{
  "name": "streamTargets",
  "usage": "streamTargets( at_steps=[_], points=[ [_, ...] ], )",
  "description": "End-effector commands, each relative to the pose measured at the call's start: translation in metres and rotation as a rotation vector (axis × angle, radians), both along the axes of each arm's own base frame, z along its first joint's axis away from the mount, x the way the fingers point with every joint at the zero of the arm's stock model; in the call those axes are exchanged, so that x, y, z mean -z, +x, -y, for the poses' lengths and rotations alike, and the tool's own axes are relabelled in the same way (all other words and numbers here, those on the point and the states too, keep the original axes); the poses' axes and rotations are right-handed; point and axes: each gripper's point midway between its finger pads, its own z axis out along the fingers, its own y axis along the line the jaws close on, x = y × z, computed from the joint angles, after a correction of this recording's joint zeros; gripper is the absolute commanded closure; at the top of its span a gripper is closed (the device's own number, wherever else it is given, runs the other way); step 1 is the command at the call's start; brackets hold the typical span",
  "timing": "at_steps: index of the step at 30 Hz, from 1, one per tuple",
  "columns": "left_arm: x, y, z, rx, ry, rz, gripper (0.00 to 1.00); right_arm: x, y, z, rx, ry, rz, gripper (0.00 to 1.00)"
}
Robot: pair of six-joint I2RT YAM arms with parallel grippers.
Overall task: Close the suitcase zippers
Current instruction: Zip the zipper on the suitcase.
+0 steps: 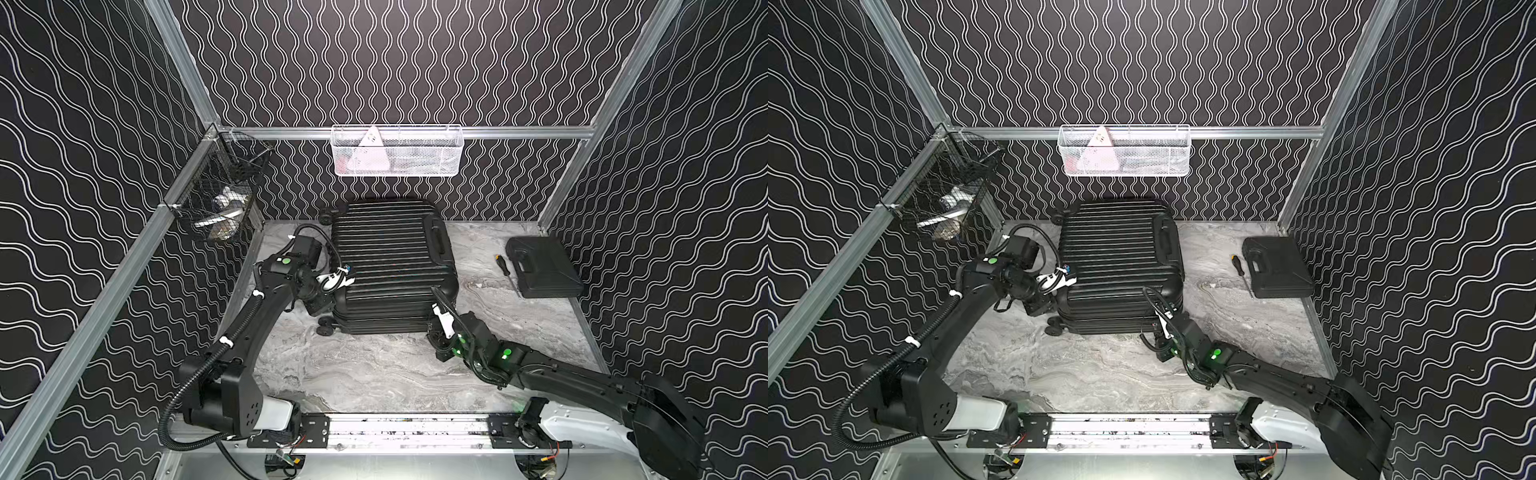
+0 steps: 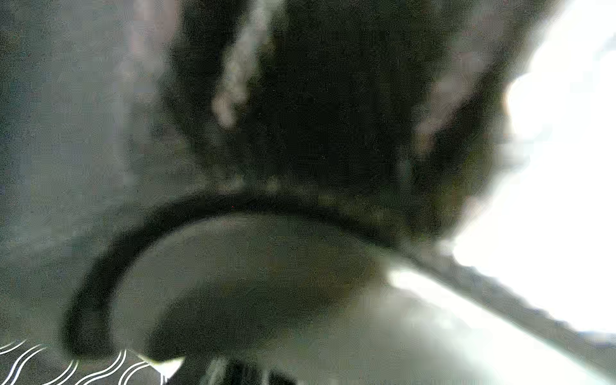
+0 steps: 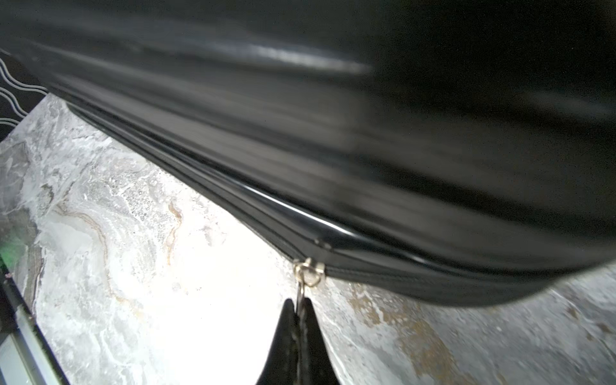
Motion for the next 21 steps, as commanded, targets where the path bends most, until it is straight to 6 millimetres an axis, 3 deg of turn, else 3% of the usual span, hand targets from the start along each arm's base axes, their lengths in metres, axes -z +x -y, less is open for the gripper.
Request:
streamTargets(
  at_steps=[1,5,8,10,12,13,21],
  points=[
    [-0.006,0.029,0.008,-0.211,-0.101,0.074,0.9,-0.007,-0.027,-0.034,-0.187,0.099,-0.073,1.0],
    [-0.004,0.016,0.023,-0.146,-0.139,0.016,0.86,-0.006,-0.02,-0.032,-0.153,0.079,-0.064,1.0],
    [0.002,-0.002,0.039,-0.063,-0.152,-0.049,0.81,0.0,-0.009,-0.017,-0.057,0.028,-0.042,1.0],
    [0.004,-0.008,0.044,-0.036,-0.16,-0.056,0.7,0.003,-0.004,-0.005,0.008,-0.008,-0.031,1.0],
    [0.001,-0.006,0.045,-0.052,-0.171,-0.044,0.51,0.004,-0.001,0.004,0.042,-0.028,-0.021,1.0],
    [-0.001,-0.005,0.046,-0.052,-0.18,-0.037,0.46,0.004,0.0,0.007,0.057,-0.036,-0.017,1.0],
    [-0.015,-0.004,0.041,0.008,-0.164,-0.023,0.3,0.01,0.006,0.026,0.129,-0.061,-0.023,1.0]
  ],
)
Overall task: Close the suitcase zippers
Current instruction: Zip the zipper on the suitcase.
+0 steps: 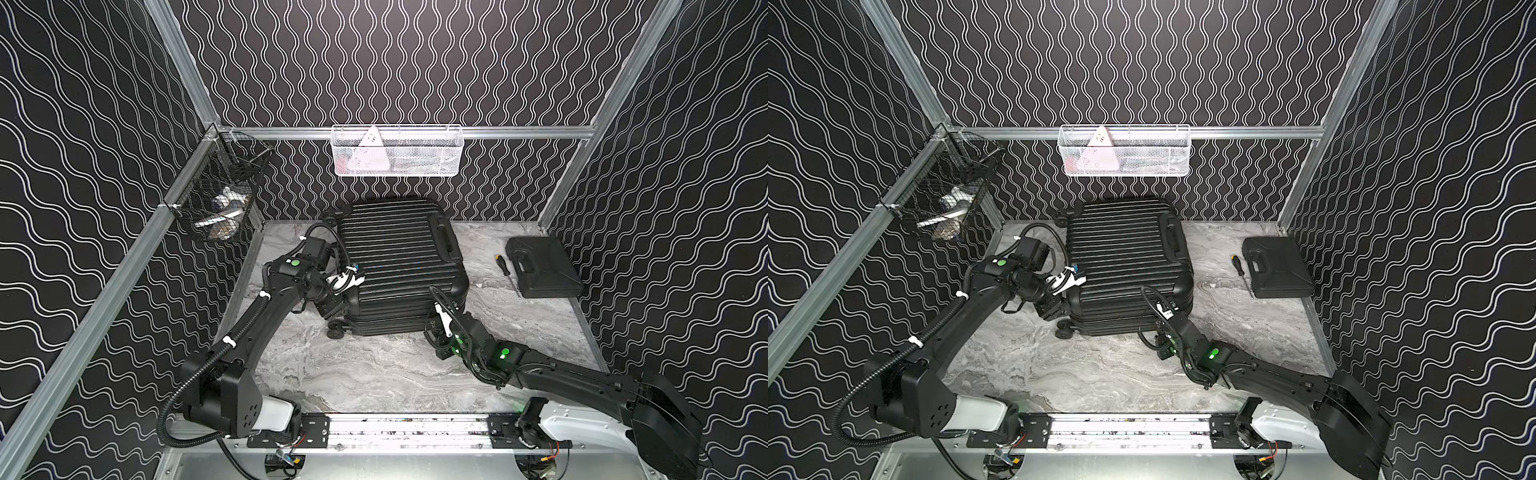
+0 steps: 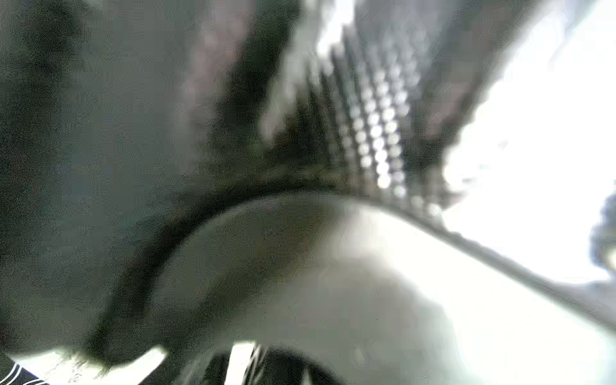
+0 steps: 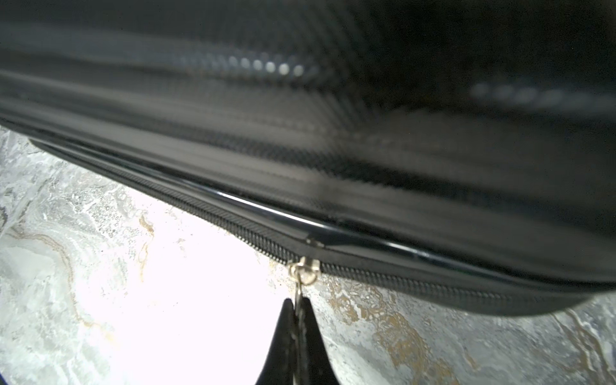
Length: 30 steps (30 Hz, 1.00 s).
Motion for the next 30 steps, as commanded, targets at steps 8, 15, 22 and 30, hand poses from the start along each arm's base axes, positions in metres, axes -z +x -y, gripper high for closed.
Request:
streamTargets(
  at_steps=[8,15,22,30],
  points=[
    [-0.011,-0.019,-0.008,0.153,-0.013,-0.026,0.24,0.01,-0.004,0.016,0.033,-0.018,-0.044,1.0],
    [-0.01,-0.029,-0.014,0.242,0.004,0.013,0.24,0.013,-0.004,0.018,0.037,-0.011,-0.052,1.0],
    [-0.006,-0.014,-0.015,0.3,0.009,0.075,0.25,0.012,-0.004,0.017,0.035,-0.004,-0.056,1.0],
    [0.003,-0.017,-0.009,0.413,0.001,0.113,0.31,0.015,-0.004,0.016,0.035,-0.004,-0.065,1.0]
  ],
)
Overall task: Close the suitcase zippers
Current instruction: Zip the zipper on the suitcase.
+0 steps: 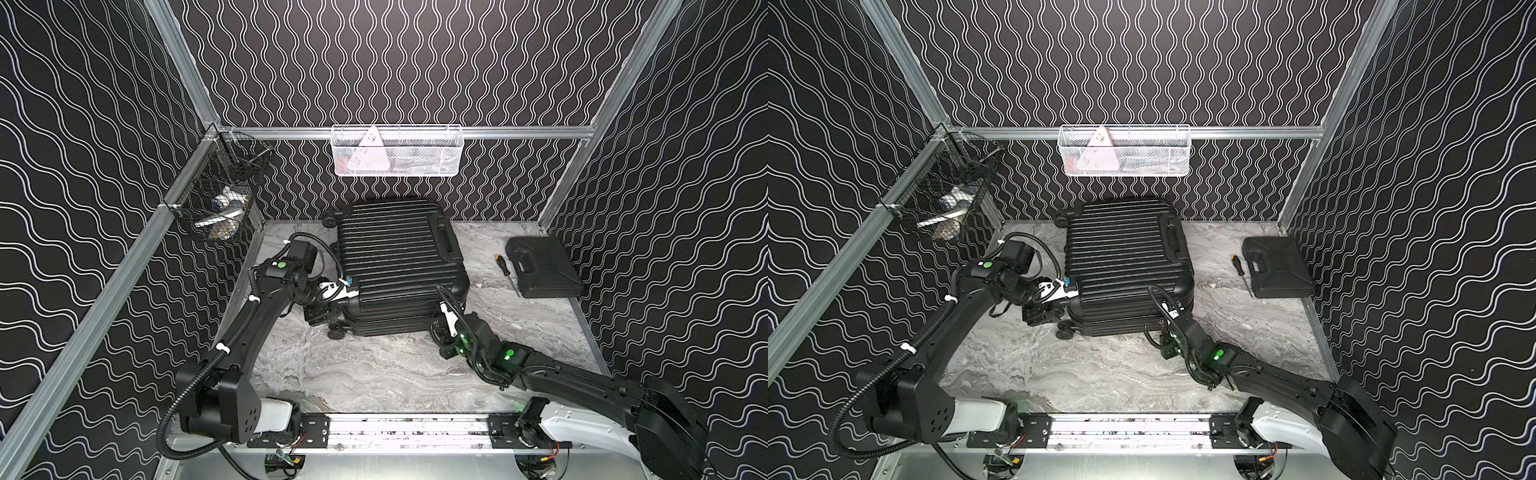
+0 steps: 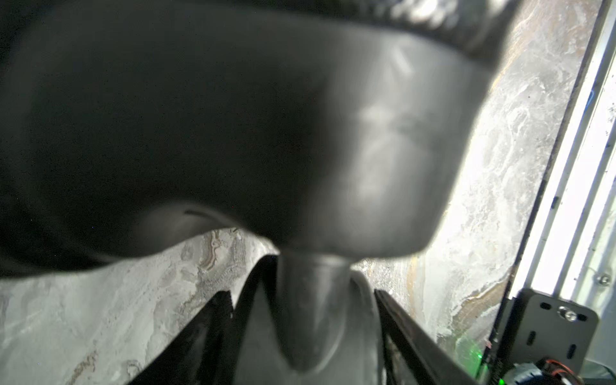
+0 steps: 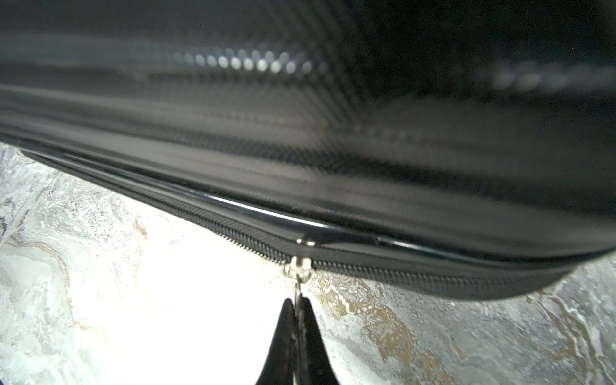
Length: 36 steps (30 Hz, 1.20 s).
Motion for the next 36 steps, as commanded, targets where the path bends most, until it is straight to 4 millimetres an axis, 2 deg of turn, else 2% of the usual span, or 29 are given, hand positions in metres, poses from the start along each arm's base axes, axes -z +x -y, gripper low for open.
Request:
streamTargets(
  at_steps=[1,4,7,10,16,19,23,28,32,36],
  points=[
    [0.0,0.002,0.005,0.07,-0.015,0.032,0.33,0.013,-0.007,0.005,0.004,-0.024,-0.06,1.0],
    [0.003,0.001,0.005,0.068,-0.015,0.013,0.43,0.012,-0.007,0.005,0.004,-0.022,-0.058,1.0],
    [0.002,0.003,0.006,0.058,-0.024,0.012,0.63,0.012,-0.007,0.006,0.006,-0.026,-0.056,1.0],
    [0.0,0.005,0.008,0.038,-0.031,0.014,0.75,0.011,-0.007,0.008,0.013,-0.027,-0.049,1.0],
    [-0.016,0.014,0.024,-0.082,-0.054,0.083,0.74,0.006,-0.002,0.016,0.042,-0.058,-0.019,1.0],
    [-0.019,0.011,0.029,-0.179,-0.086,0.058,0.74,0.005,-0.001,0.017,0.041,-0.075,-0.011,1.0],
    [-0.022,0.008,0.038,-0.268,-0.12,0.064,0.76,0.005,-0.005,0.009,-0.008,-0.066,-0.024,1.0],
    [-0.022,-0.013,0.06,-0.234,-0.215,0.035,0.75,0.005,-0.011,0.0,-0.079,-0.048,-0.031,1.0],
    [-0.017,-0.022,0.064,-0.237,-0.219,0.009,0.75,0.003,-0.02,-0.014,-0.171,-0.005,-0.036,1.0],
    [-0.016,-0.022,0.065,-0.262,-0.215,0.004,0.77,0.002,-0.025,-0.025,-0.229,0.015,-0.047,1.0]
  ],
)
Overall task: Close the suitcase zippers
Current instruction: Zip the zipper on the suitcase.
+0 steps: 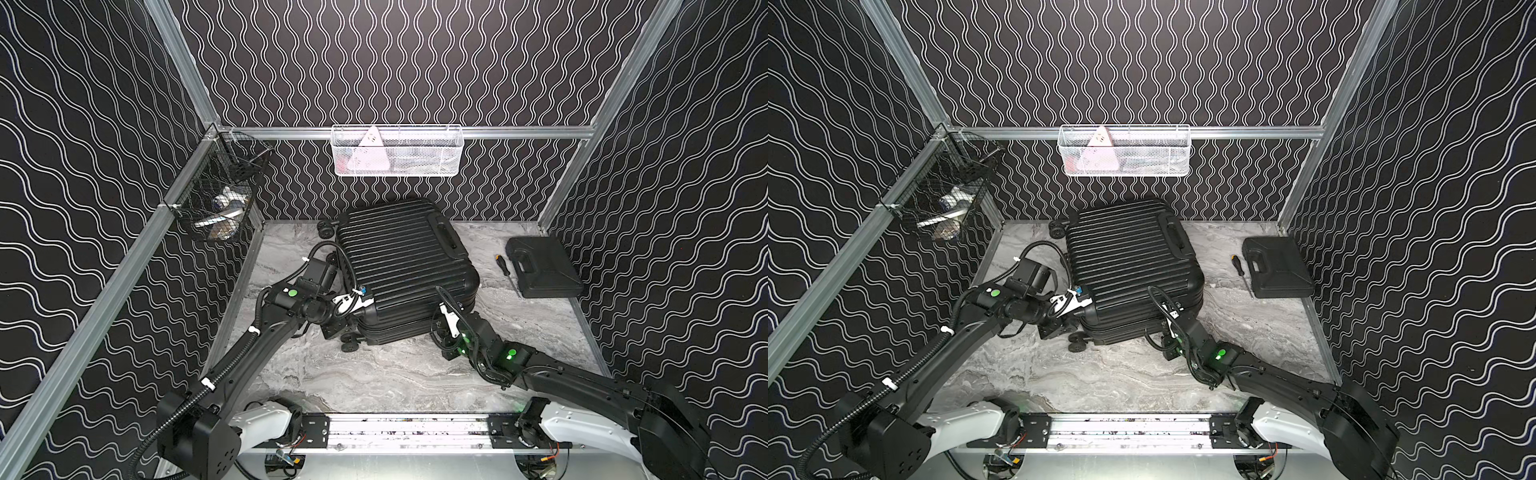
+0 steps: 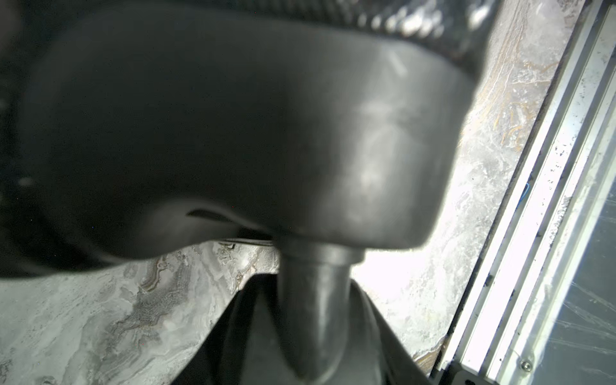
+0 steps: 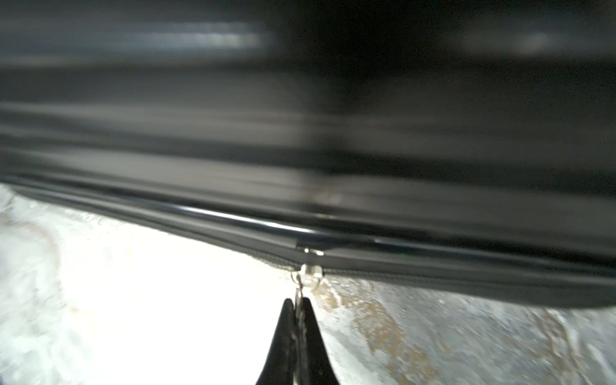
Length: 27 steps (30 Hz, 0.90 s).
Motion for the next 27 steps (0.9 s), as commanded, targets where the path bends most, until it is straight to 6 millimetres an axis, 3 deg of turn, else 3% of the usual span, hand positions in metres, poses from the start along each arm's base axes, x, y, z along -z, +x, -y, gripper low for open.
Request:
streamTargets(
  at_steps=[1,9,27],
  points=[
    [-0.014,0.014,0.013,-0.082,-0.103,0.028,0.77,0.003,-0.019,-0.022,-0.148,0.037,-0.056,1.0],
    [-0.021,0.024,0.017,-0.165,-0.139,0.029,0.8,0.001,-0.029,-0.04,-0.221,0.059,-0.058,1.0],
    [-0.03,0.016,0.03,-0.145,-0.204,0.026,0.79,0.002,-0.044,-0.073,-0.313,0.06,-0.05,1.0]
  ],
)
